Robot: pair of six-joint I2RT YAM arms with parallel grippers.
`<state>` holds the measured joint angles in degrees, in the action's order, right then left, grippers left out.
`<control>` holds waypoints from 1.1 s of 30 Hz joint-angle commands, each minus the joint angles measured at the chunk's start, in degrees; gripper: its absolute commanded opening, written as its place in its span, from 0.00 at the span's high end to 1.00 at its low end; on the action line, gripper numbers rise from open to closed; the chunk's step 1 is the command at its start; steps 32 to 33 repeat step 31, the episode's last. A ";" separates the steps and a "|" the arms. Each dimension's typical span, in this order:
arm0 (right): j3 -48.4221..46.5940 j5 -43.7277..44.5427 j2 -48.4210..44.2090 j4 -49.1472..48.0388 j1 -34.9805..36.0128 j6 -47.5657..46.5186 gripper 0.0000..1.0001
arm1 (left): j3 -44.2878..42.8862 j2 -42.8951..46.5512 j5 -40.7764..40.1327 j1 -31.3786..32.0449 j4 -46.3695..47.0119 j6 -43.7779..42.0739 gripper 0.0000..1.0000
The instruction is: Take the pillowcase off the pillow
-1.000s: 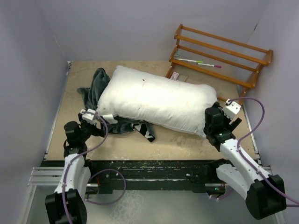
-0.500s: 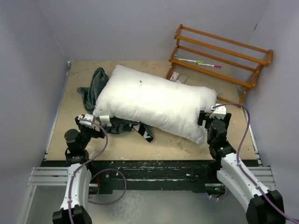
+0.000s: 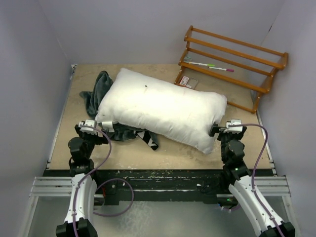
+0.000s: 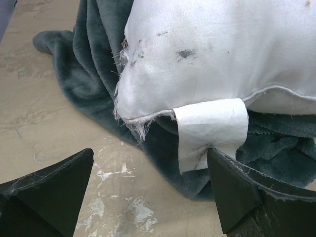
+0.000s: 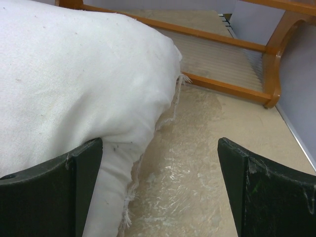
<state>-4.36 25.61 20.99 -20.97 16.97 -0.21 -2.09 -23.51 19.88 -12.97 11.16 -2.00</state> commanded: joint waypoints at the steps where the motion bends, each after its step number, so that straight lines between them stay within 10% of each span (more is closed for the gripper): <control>1: 3.02 -2.68 -2.82 -3.55 0.14 -0.60 0.00 | -0.58 -2.23 -1.00 0.29 3.34 1.36 0.01; 33: 3.22 1.21 -6.44 -1.25 0.08 1.93 0.00 | -0.83 -3.64 1.78 0.67 3.95 -0.15 0.01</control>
